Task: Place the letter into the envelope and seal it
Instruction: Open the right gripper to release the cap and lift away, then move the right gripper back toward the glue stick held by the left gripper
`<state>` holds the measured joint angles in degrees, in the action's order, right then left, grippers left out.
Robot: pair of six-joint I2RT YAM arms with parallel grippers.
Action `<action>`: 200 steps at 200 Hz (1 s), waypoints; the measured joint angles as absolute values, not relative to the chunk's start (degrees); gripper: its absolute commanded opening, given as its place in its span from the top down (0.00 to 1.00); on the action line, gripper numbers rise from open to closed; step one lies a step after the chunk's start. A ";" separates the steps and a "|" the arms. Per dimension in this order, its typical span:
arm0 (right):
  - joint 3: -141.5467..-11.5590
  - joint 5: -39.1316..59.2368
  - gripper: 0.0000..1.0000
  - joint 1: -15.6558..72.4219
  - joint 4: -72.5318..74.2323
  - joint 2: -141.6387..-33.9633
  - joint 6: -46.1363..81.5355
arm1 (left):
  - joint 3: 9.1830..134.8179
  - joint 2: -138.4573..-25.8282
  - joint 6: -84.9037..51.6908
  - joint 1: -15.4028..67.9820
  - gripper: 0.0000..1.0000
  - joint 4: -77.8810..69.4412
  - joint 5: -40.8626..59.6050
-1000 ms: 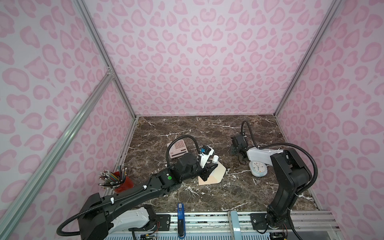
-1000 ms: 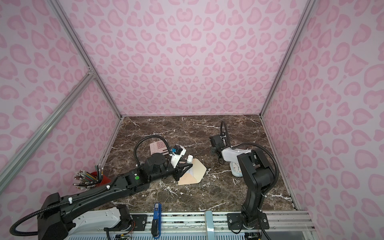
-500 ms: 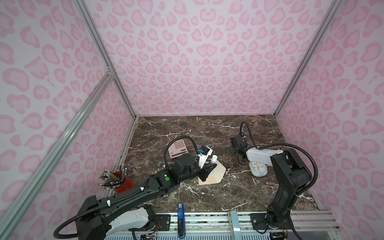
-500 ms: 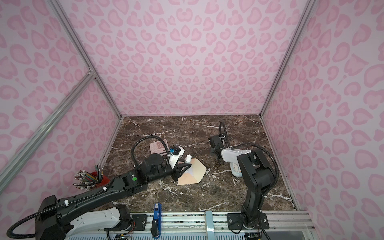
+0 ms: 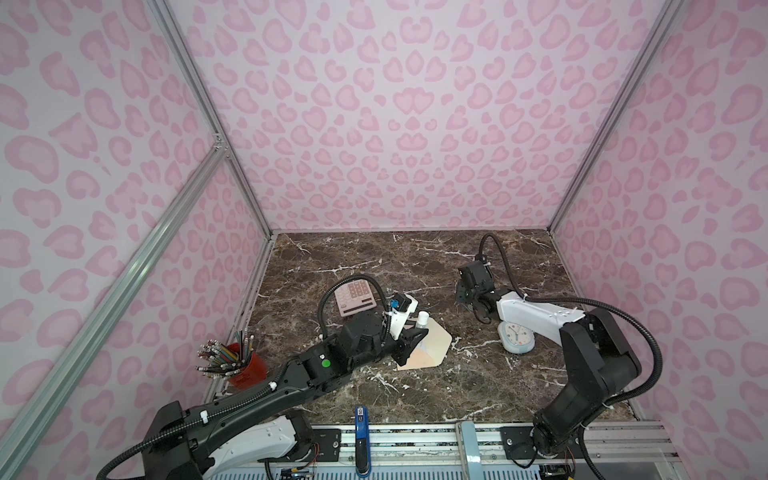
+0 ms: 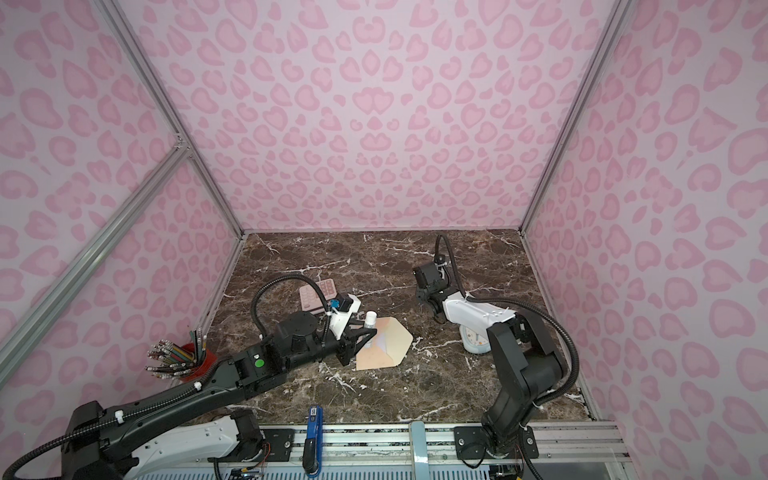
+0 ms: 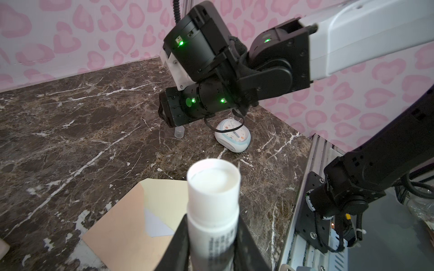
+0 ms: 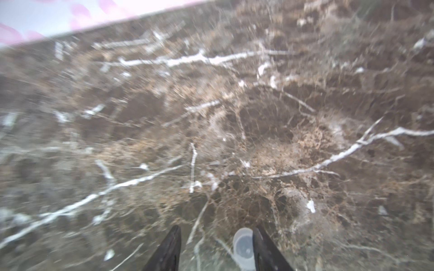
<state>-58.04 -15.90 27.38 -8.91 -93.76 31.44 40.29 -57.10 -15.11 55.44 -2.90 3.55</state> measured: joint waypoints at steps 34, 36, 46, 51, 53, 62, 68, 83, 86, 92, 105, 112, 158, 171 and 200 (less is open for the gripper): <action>-55.77 -15.42 0.48 30.59 -10.17 -82.19 28.80 | 38.87 -52.53 -16.78 55.44 0.81 -2.70 1.76; -55.33 -15.31 0.48 30.83 -10.02 -81.28 28.58 | 38.83 -52.34 -16.86 55.44 0.81 -2.70 1.67; -53.10 -14.41 0.48 32.14 -9.58 -77.21 27.27 | 38.57 -50.83 -17.39 55.44 0.81 -2.68 0.97; -51.81 -13.82 0.48 32.88 -9.08 -75.16 26.57 | 38.39 -50.02 -17.78 55.44 0.81 -2.66 0.69; -51.22 -13.39 0.48 33.23 -8.84 -74.26 26.22 | 38.30 -49.63 -17.91 55.44 0.81 -2.66 0.51; -48.42 -11.84 0.50 34.83 -7.75 -70.28 24.67 | 37.91 -48.05 -17.98 55.44 0.80 -2.59 -0.25; -46.13 -10.85 0.51 36.10 -6.33 -67.24 23.24 | 37.60 -46.98 -18.02 55.40 0.80 -2.61 -0.62; -40.32 -7.70 0.53 39.31 -2.24 -60.45 20.34 | 36.82 -44.27 -18.41 55.09 0.80 -2.61 -1.63; -39.27 -7.18 0.53 39.92 -1.43 -59.33 19.86 | 36.71 -43.83 -18.44 55.00 0.80 -2.61 -1.74; -36.91 -5.89 0.53 41.39 0.32 -56.73 18.81 | 36.58 -42.92 -18.72 54.74 0.80 -2.61 -2.11; -32.60 -3.99 0.53 44.40 4.14 -52.14 16.93 | 36.49 -41.54 -19.05 54.00 0.80 -2.72 -2.24; -30.44 -3.03 0.53 46.22 6.52 -50.06 15.90 | 36.47 -41.06 -19.29 53.45 0.80 -2.81 -2.31; -20.47 -0.01 0.53 59.11 19.92 -43.18 8.23 | 35.33 -41.50 -21.23 49.98 0.81 -6.42 -1.48; -19.05 -0.99 0.51 62.50 22.96 -43.20 5.96 | 34.70 -42.41 -22.06 49.89 0.82 -8.34 -1.28; -17.65 -3.92 0.51 66.43 28.95 -45.12 2.15 | 34.11 -45.06 -23.40 49.82 0.82 -12.78 -0.16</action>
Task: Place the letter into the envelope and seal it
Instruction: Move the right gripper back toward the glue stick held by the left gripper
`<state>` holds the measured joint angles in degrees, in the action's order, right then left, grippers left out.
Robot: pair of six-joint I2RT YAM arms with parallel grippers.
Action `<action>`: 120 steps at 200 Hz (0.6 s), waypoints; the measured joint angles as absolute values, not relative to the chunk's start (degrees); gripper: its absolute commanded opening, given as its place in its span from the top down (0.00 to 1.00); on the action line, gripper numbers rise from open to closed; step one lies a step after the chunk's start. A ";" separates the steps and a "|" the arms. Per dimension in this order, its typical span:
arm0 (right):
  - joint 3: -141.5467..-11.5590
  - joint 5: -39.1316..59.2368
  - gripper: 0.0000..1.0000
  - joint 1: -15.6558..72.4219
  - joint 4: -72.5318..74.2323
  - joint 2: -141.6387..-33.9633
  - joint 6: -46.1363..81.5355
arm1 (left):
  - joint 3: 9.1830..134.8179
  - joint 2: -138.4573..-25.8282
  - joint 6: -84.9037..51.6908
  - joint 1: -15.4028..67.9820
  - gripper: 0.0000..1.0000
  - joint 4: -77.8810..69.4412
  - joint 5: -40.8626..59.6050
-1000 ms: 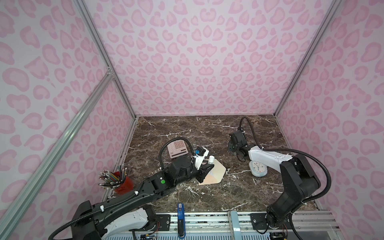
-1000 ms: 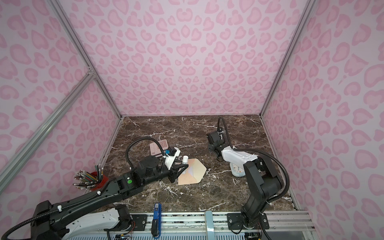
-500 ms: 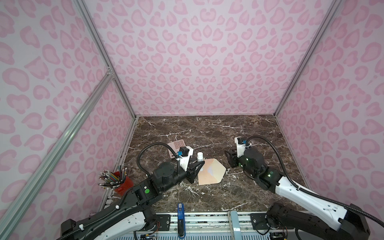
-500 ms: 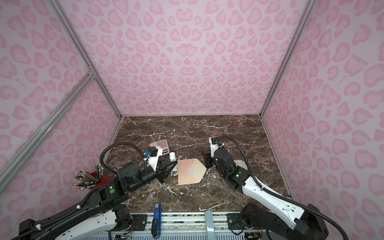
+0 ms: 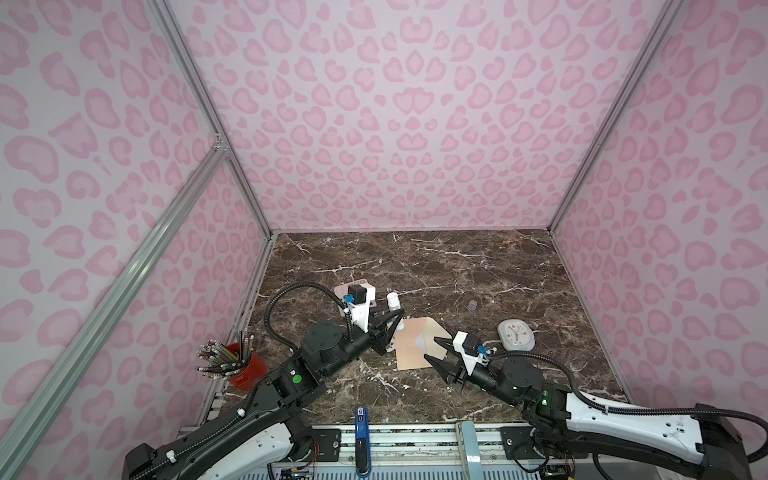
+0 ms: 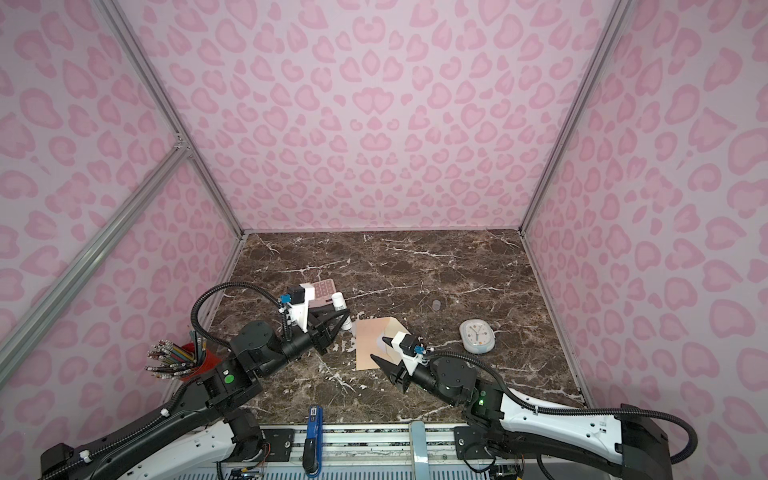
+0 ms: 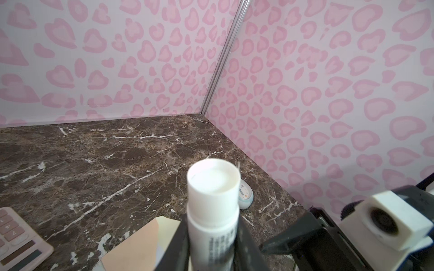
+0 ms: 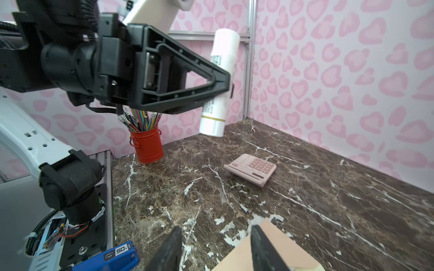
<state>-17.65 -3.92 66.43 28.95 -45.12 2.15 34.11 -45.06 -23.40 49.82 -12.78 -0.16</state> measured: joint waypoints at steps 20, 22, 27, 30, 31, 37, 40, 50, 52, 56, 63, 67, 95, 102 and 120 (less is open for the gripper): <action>-17.56 -5.39 0.50 66.94 32.40 -47.22 0.91 | 34.11 -46.72 -23.97 49.82 0.82 -15.27 0.60; -17.56 -5.63 0.50 67.00 32.82 -47.48 0.82 | 34.09 -46.85 -23.99 49.82 0.82 -15.51 0.75; -17.58 -6.02 0.50 67.16 33.76 -48.21 0.60 | 33.93 -47.11 -24.18 49.82 0.82 -16.29 1.10; -17.58 -5.98 0.50 67.22 34.24 -48.62 0.43 | 33.80 -47.24 -24.32 49.82 0.82 -16.78 1.15; -17.61 -5.98 0.50 67.26 34.52 -48.82 0.36 | 33.76 -47.27 -24.36 49.82 0.82 -16.86 1.17; -17.69 -6.15 0.50 67.42 35.31 -49.69 0.14 | 33.45 -47.48 -24.51 49.82 0.82 -17.76 1.43; -17.76 -6.33 0.49 67.51 35.68 -50.11 -0.05 | 33.30 -47.57 -24.71 49.82 0.83 -18.15 1.56; -18.13 -6.98 0.49 67.88 36.99 -51.66 -0.84 | 32.82 -47.90 -25.23 49.82 0.82 -19.27 1.65; -18.22 -7.22 0.49 67.96 37.28 -52.01 -0.95 | 32.73 -47.99 -25.39 49.82 0.83 -19.44 1.72; -18.39 -7.66 0.48 68.18 37.93 -52.64 -1.13 | 32.58 -48.14 -25.45 49.82 0.82 -19.77 1.76; -18.65 -8.14 0.48 68.42 39.03 -53.69 -1.61 | 32.40 -48.38 -25.50 49.82 0.83 -20.27 1.80; -18.87 -8.45 0.48 68.58 39.66 -54.37 -2.02 | 32.34 -48.51 -25.67 49.82 0.82 -20.58 1.98; -20.64 -10.13 0.47 68.79 42.81 -58.87 -2.74 | 32.25 -49.15 -26.06 49.89 0.83 -22.17 2.59; -21.08 -10.57 0.46 68.79 43.59 -59.72 -2.76 | 32.16 -49.30 -26.09 49.98 0.83 -22.68 2.57; -22.17 -12.53 0.45 69.01 45.58 -62.08 -2.92 | 31.62 -49.54 -26.33 50.11 0.83 -24.03 2.52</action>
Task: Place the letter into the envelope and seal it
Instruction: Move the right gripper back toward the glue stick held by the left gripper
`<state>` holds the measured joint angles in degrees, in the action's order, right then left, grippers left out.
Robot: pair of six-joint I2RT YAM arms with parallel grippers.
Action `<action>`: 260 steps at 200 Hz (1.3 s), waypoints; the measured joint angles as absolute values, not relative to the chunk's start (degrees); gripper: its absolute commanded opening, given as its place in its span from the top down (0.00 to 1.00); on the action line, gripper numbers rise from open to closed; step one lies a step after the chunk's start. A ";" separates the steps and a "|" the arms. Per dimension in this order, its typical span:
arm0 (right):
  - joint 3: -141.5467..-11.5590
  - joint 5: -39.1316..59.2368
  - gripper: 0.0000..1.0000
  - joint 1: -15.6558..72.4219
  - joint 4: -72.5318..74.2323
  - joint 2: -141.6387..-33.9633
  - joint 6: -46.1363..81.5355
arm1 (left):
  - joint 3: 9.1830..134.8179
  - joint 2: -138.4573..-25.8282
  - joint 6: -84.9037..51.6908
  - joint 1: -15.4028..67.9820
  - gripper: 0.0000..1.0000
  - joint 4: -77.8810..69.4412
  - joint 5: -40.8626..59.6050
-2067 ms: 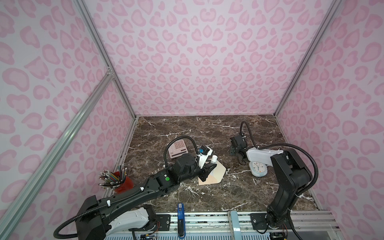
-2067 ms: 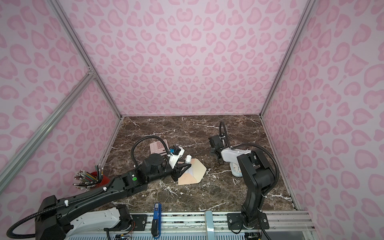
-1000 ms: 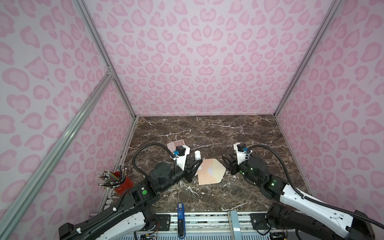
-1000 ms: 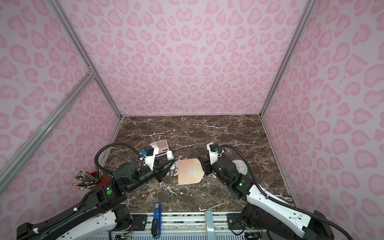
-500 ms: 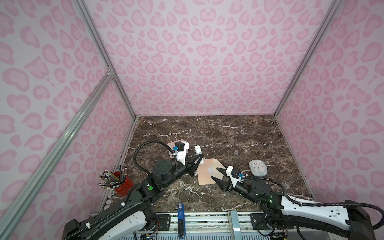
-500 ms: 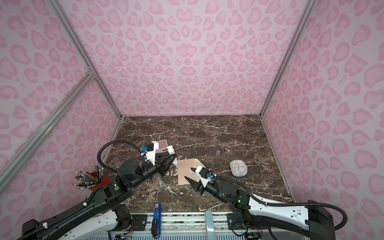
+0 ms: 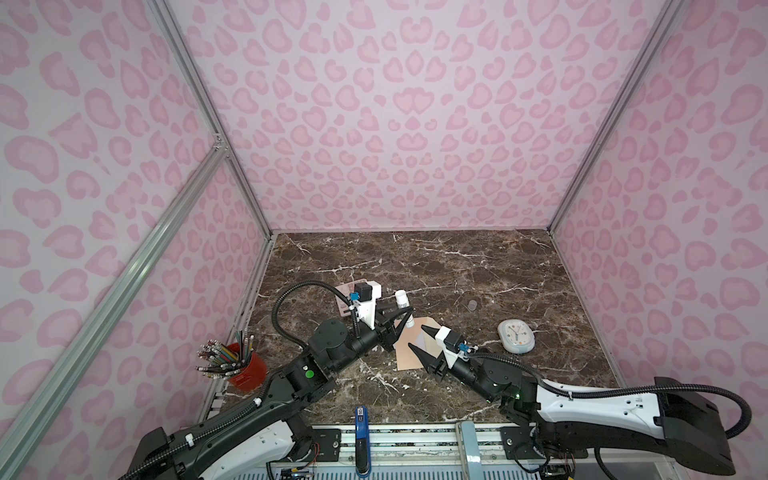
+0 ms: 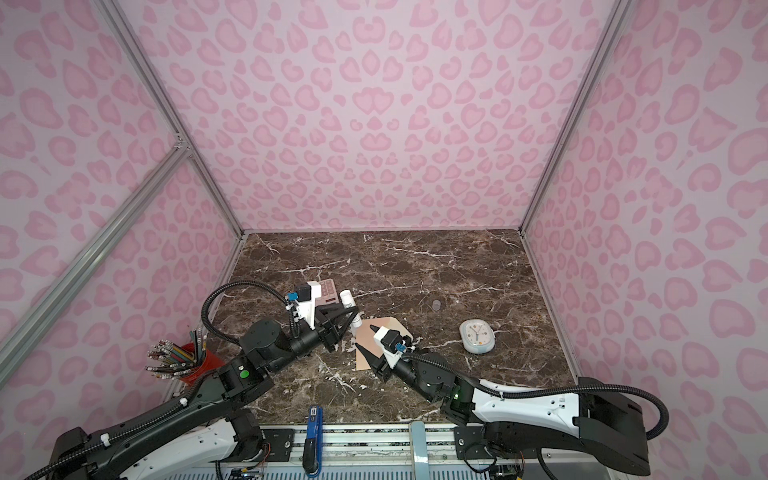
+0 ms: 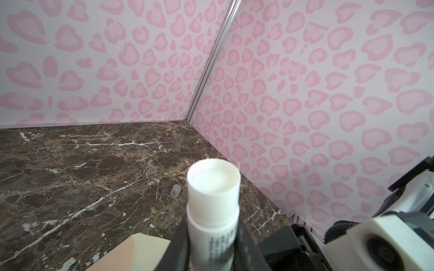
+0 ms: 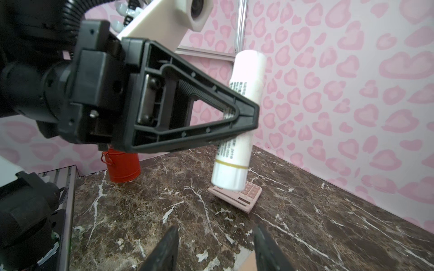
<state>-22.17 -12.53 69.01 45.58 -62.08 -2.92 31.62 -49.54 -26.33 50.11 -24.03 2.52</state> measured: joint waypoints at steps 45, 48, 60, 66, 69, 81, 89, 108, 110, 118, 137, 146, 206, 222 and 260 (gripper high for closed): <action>-24.51 -17.58 0.43 69.80 49.54 -67.26 -4.32 | 31.22 -51.16 -26.44 51.55 0.83 -25.98 -0.34; -24.73 -17.74 0.43 69.82 49.76 -67.55 -4.34 | 31.22 -51.27 -26.41 51.66 0.83 -26.13 -0.51; -25.54 -19.00 0.44 69.87 50.70 -68.77 -4.78 | 31.22 -51.72 -26.26 52.12 0.83 -26.76 -1.58; -25.82 -19.70 0.45 69.93 51.24 -69.41 -5.02 | 31.22 -51.94 -26.24 52.31 0.83 -27.05 -2.02; -25.96 -20.01 0.46 69.97 51.37 -69.65 -5.08 | 31.22 -52.03 -26.22 52.45 0.83 -27.09 -2.20; -26.57 -21.04 0.50 70.02 51.64 -70.74 -5.15 | 31.22 -52.47 -25.80 52.80 0.83 -27.18 -3.14; -26.98 -21.67 0.52 70.02 51.92 -71.42 -5.17 | 31.22 -52.75 -25.78 52.97 0.83 -27.35 -3.62; -28.05 -22.94 0.55 70.02 52.84 -73.08 -5.58 | 31.22 -53.25 -25.61 53.21 0.83 -27.97 -4.58; -28.16 -23.03 0.55 70.02 52.88 -73.21 -5.58 | 31.22 -53.30 -25.61 53.21 0.83 -28.03 -4.62; -28.51 -23.14 0.56 70.02 52.93 -73.73 -5.61 | 31.22 -53.45 -25.58 53.23 0.83 -28.38 -4.95; -29.06 -24.05 0.59 70.02 53.25 -74.56 -5.78 | 31.22 -53.56 -25.41 53.25 0.83 -28.47 -5.52; -29.32 -24.23 0.60 70.02 53.25 -74.83 -5.82 | 31.22 -53.56 -25.41 53.25 0.83 -28.47 -5.63; -29.78 -26.09 0.71 70.00 53.45 -75.55 -6.15 | 31.24 -53.89 -25.39 53.32 0.83 -28.77 -6.26; -29.78 -26.57 0.74 70.00 53.43 -75.55 -6.13 | 31.24 -54.22 -25.39 53.32 0.83 -29.21 -6.26; -30.11 -27.40 0.78 69.97 52.80 -75.53 -5.43 | 31.31 -55.22 -25.41 53.30 0.83 -30.26 -6.26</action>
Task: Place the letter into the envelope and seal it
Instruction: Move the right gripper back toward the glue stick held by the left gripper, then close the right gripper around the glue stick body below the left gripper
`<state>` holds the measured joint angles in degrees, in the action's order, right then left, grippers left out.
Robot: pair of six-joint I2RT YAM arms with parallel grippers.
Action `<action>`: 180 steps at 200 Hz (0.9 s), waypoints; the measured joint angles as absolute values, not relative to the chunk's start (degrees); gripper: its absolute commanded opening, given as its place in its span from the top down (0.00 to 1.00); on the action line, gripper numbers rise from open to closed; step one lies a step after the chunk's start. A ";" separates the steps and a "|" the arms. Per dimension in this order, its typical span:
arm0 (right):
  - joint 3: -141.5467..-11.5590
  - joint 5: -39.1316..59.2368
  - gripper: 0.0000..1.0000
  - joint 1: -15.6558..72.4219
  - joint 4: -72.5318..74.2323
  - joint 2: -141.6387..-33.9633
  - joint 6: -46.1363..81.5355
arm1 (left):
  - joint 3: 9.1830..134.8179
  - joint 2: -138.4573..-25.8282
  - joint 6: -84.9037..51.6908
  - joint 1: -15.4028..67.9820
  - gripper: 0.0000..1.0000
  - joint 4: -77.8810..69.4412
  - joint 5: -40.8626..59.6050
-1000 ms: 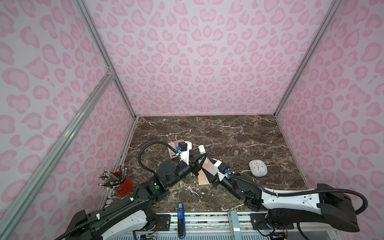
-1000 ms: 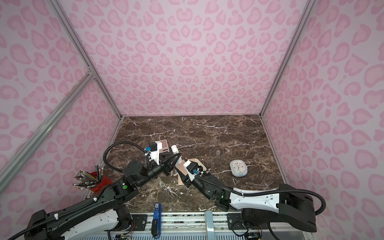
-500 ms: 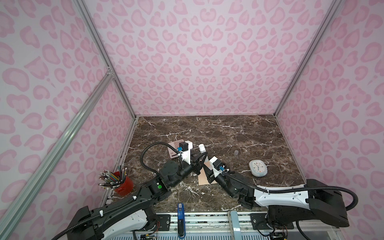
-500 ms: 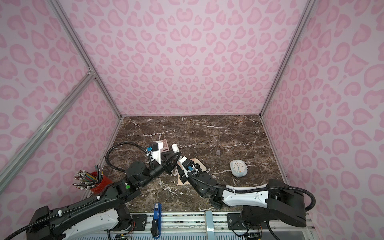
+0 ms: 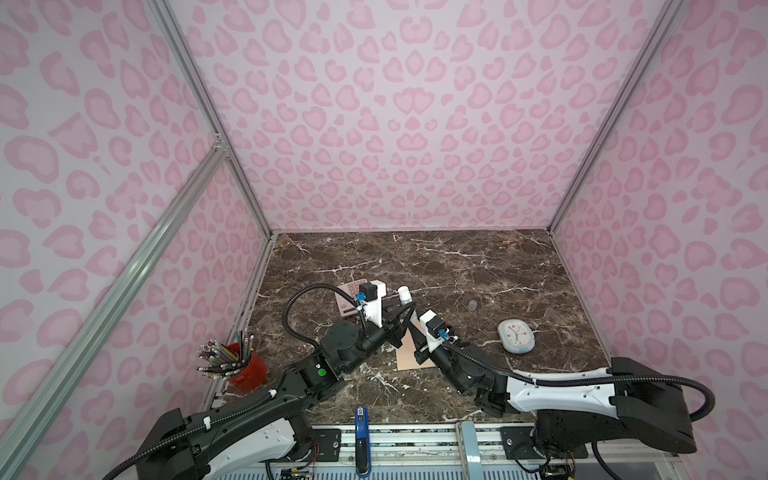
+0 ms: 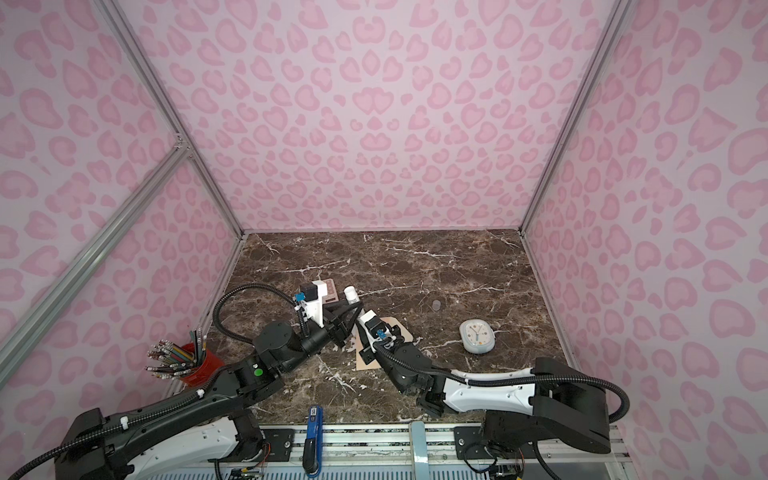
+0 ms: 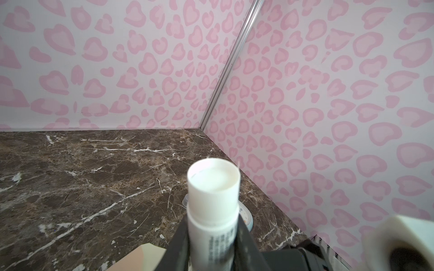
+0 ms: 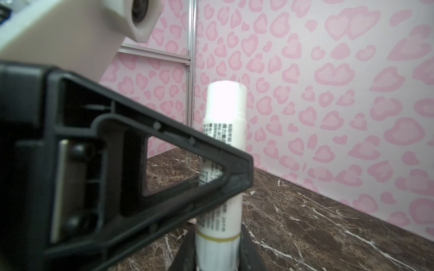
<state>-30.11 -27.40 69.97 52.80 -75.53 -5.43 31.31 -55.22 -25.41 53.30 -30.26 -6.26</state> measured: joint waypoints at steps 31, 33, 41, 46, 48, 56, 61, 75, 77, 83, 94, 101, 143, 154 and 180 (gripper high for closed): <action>-30.65 -27.57 0.80 69.97 50.70 -74.76 -4.43 | 31.31 -55.40 -25.41 53.30 0.82 -30.55 -6.09; -30.70 -27.55 0.81 69.97 50.61 -74.70 -4.34 | 31.31 -55.42 -25.41 53.30 0.82 -30.57 -6.04; -30.81 -27.55 0.82 69.97 49.87 -74.26 -4.01 | 31.40 -55.44 -25.43 53.30 0.83 -30.63 -5.91; -30.89 -27.55 0.82 69.97 49.39 -74.02 -3.81 | 31.46 -55.46 -25.41 53.30 0.83 -30.65 -5.74; -30.98 -27.53 0.82 69.97 49.19 -73.89 -3.62 | 31.48 -55.46 -25.41 53.28 0.83 -30.65 -5.67; -31.40 -27.42 0.83 69.97 47.72 -73.38 -2.87 | 31.53 -55.40 -25.39 53.12 0.83 -30.61 -5.21; -31.64 -27.22 0.83 69.97 46.92 -73.06 -2.24 | 31.53 -55.29 -25.41 52.93 0.83 -30.61 -4.82; -32.29 -26.24 0.85 69.84 44.25 -71.96 -1.10 | 31.24 -54.70 -25.39 52.05 0.83 -30.65 -2.79; -32.38 -25.96 0.85 69.82 43.75 -71.79 -0.82 | 31.18 -54.57 -25.41 51.92 0.83 -30.68 -2.39; -32.56 -25.21 0.85 69.71 42.74 -71.29 -0.27 | 30.96 -54.24 -25.41 51.46 0.83 -30.72 -1.30; -32.67 -23.16 0.85 69.32 40.51 -70.04 1.19 | 30.50 -53.54 -25.41 50.54 0.83 -30.68 1.23; -32.67 -21.61 0.85 68.97 39.24 -69.19 2.11 | 30.30 -53.01 -25.39 49.93 0.84 -30.44 2.98; -32.36 -7.18 0.87 65.17 33.01 -63.90 8.86 | 29.15 -49.36 -25.23 46.04 0.84 -28.69 14.72; -32.14 -2.59 0.87 64.12 31.79 -62.70 10.63 | 28.71 -48.16 -25.17 45.39 0.84 -28.21 17.50; -31.68 7.77 0.87 61.73 30.50 -60.40 14.44 | 28.10 -45.43 -24.91 44.71 0.84 -27.07 22.65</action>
<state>-31.68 7.77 61.73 30.50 -60.40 14.44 28.10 -45.43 -24.91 44.71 -27.07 22.65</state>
